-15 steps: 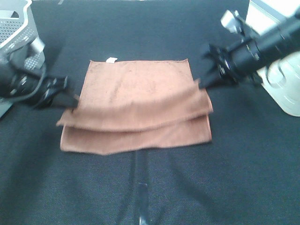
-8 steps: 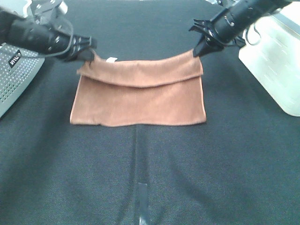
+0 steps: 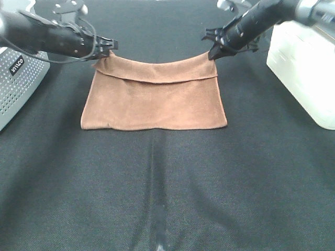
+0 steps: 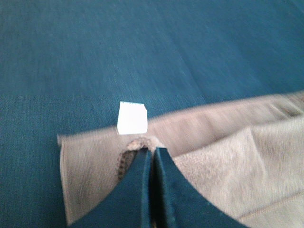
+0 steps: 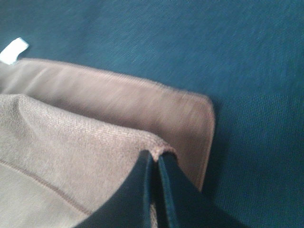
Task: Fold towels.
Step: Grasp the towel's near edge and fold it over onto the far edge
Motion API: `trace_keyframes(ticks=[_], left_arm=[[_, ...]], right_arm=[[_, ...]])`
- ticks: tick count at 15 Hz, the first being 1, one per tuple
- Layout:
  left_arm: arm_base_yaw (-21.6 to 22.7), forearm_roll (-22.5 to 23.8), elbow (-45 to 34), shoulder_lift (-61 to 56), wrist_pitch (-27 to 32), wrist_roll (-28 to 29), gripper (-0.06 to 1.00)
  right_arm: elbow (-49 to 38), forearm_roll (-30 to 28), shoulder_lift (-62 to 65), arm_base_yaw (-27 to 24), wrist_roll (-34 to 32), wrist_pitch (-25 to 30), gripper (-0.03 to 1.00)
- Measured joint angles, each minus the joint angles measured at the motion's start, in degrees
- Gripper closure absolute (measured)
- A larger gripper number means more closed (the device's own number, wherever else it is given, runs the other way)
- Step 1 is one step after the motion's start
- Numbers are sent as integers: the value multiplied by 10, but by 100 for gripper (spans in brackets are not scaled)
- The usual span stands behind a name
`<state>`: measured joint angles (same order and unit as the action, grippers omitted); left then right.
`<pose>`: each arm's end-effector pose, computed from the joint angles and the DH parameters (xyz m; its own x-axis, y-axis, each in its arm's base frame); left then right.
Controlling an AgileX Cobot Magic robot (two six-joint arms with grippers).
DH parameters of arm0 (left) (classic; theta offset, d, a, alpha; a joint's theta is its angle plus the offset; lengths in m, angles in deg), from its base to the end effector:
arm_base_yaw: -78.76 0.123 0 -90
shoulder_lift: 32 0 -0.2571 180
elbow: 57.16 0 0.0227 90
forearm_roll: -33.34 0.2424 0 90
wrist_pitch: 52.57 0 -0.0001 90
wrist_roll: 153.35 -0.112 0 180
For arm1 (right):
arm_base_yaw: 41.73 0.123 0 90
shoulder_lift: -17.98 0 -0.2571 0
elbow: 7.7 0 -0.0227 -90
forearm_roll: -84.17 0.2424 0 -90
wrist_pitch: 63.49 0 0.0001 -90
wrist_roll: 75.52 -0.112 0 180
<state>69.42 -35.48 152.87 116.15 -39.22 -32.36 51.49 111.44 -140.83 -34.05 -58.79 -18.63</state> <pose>0.5235 -0.1106 0.1048 -0.5849 -0.0633 -0.8086 0.2455 0.9363 -0.2509 0.5392 0.1093 0.1153 -0.7892 -0.0508 -0.6120 -0.2820 0.9152 0.2877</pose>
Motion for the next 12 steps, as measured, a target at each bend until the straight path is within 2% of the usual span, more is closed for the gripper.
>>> trace_keyframes(ticks=[3,4,5,6,7,8,9,10,12], left_arm=[[0,0,93,77,-2,0,94],[0,0,99,89,-3,0,94],[0,0,100,94,-3,0,92],[0,0,101,95,-3,0,86],[0,0,103,95,-3,0,65],[0,0,103,95,-3,0,47],[0,0,103,95,-3,0,47],[0,0,103,91,-3,0,24],[0,10,103,74,5,0,18]], right_arm=[[24,-2,-45,0,0,-56,97],[24,-2,-53,0,0,-80,96],[24,-3,-55,0,0,-93,89],[24,-7,-56,0,0,-95,78],[25,-8,-56,0,0,-97,52],[25,-10,-56,0,0,-88,39],[25,-10,-56,0,0,-88,39],[25,-18,-52,0,0,-65,28],[25,-38,-37,0,0,-23,24]])
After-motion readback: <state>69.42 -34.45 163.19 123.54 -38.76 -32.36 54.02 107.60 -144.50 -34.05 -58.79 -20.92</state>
